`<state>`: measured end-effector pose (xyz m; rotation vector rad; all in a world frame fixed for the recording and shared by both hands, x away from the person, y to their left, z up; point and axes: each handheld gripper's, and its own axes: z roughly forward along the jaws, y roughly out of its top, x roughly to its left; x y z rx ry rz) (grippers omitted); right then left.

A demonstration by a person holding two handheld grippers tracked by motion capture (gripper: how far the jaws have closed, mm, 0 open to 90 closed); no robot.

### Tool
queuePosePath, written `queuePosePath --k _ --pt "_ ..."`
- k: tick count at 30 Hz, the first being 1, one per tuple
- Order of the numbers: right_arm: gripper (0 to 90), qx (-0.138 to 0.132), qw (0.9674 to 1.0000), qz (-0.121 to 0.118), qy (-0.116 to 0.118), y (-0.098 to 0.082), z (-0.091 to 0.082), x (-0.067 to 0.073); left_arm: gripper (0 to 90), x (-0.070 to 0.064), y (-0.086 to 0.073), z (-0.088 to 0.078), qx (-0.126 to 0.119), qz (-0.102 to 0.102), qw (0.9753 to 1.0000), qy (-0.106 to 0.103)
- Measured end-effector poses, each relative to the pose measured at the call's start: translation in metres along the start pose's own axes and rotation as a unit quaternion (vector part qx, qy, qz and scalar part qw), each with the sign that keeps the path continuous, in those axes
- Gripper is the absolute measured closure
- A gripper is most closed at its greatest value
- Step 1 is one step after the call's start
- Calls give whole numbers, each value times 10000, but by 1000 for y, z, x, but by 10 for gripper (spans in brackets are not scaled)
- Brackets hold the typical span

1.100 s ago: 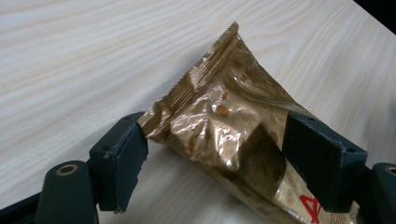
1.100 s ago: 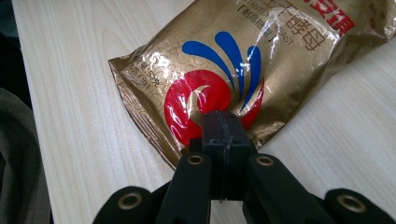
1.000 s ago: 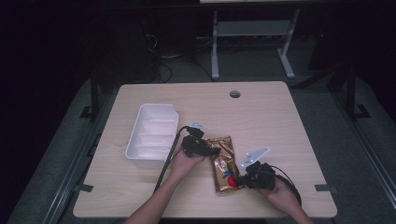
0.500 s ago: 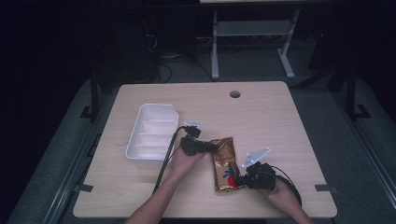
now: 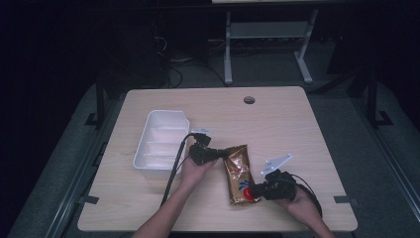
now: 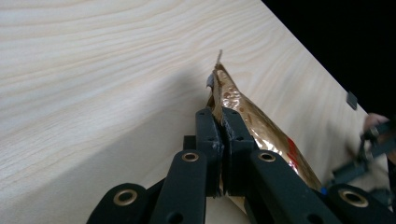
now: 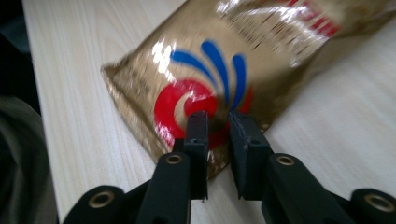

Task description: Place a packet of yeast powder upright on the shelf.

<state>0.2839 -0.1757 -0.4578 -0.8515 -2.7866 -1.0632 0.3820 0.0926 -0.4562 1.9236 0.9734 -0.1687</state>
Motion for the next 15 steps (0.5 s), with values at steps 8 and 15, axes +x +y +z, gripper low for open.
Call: queuePosePath --k 8,15 --pt "477 -560 9976 403 30 4 -20 -17 880 -17 4 -19 -251 303 9990 -215" --pt "312 -895 9923 811 268 16 -26 -38 881 -29 8 -36 -368 566 9972 -320"
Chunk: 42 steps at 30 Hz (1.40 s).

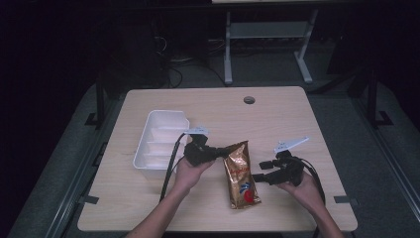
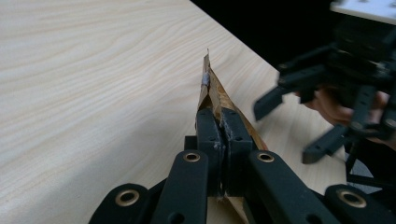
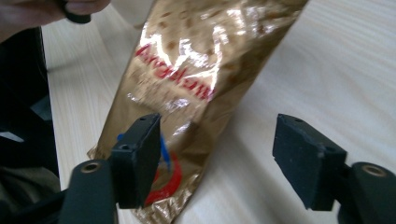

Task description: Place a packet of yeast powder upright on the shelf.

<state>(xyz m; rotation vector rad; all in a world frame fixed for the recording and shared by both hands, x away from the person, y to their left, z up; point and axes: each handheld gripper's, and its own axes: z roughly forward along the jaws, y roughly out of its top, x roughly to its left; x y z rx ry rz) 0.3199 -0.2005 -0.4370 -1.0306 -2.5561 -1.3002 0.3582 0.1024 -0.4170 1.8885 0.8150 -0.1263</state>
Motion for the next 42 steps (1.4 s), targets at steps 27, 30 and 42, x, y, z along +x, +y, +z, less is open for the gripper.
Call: queuePosePath --k 27,30,42 --pt "510 -266 9900 -130 1376 51 35 -13 881 -19 15 -27 -60 635 9978 -191" --pt "582 -295 9896 -214 1390 51 33 -12 879 -19 15 -26 -62 657 9977 -180" --pt "856 -173 9916 -328 1239 52 23 -6 742 -14 10 -27 31 676 9977 20"
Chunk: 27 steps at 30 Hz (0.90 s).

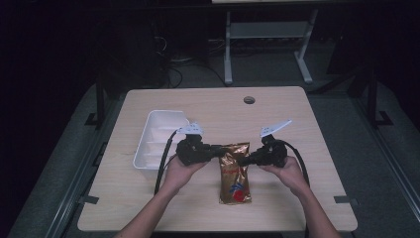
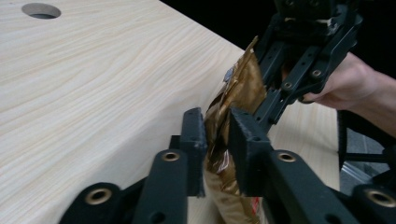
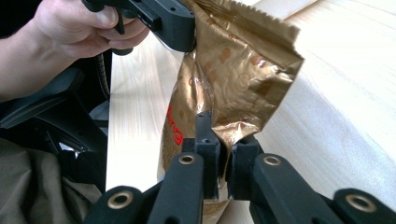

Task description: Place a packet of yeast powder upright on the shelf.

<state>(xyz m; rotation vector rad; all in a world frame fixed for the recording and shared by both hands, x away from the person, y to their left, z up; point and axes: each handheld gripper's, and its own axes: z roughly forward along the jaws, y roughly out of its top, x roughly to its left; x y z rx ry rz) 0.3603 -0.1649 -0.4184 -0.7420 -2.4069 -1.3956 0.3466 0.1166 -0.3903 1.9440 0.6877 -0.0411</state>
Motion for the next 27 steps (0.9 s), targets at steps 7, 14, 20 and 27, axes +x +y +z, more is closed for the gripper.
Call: queuePosePath --k 7,14,20,27 --pt "878 -109 9999 43 -96 -1 -10 2 632 -2 -4 -5 71 102 9999 90" --pt "886 -193 9990 -1 -409 5 -30 5 576 -12 -8 -8 158 421 9988 174" --pt "890 -341 9969 -19 -712 13 -50 8 520 -22 -17 -10 275 717 9967 256" --pt "891 -436 9939 -23 -1016 23 -63 9 455 -28 -30 -14 353 946 9943 355"
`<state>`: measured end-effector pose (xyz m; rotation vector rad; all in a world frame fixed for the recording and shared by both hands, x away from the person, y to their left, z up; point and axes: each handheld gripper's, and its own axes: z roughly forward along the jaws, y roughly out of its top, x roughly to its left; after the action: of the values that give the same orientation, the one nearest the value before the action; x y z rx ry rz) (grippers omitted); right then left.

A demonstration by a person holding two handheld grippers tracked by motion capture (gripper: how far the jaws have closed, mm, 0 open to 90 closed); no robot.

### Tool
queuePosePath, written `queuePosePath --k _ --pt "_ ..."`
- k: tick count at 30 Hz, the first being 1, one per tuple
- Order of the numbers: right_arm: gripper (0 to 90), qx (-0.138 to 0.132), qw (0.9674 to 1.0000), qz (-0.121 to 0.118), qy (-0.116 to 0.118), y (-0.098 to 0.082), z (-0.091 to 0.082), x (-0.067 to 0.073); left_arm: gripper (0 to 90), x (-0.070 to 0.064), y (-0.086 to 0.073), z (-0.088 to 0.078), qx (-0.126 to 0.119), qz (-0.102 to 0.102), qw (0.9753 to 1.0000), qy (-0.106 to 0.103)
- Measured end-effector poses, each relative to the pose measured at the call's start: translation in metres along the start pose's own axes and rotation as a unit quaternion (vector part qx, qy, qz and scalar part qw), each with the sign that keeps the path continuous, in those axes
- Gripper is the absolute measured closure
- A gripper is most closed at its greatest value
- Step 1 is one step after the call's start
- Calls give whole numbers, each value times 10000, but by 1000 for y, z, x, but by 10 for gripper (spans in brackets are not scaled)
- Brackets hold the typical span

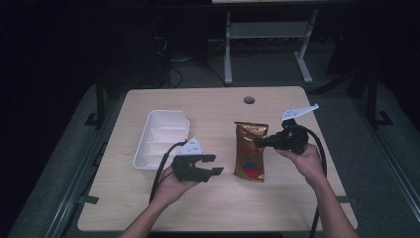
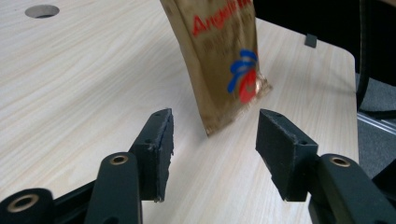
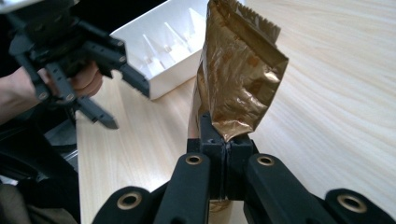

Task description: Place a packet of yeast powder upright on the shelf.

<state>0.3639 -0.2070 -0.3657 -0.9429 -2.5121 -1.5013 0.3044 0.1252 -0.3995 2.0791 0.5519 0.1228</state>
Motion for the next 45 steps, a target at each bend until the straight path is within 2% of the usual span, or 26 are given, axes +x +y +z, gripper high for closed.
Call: queuePosePath --k 10,16,19,23,31,39,45 --pt "891 -64 9996 -50 -279 23 -3 -1 380 -9 -17 0 146 177 9997 17" --pt "891 -103 9992 -119 -358 41 0 2 356 -17 -26 0 228 351 9991 42" --pt "891 -114 9991 -156 -382 49 2 4 348 -18 -30 0 245 360 9990 42" --pt "891 -163 9989 -193 -394 59 6 6 333 -20 -36 0 286 346 9990 31" --pt "891 -218 9985 -269 -426 79 14 11 305 -23 -47 0 336 452 9984 28" --pt "891 -245 9984 -314 -399 95 25 16 287 -27 -50 -3 306 532 9981 11" --pt "891 -304 9984 -370 -315 110 39 22 271 -31 -54 -1 319 604 9977 -21"
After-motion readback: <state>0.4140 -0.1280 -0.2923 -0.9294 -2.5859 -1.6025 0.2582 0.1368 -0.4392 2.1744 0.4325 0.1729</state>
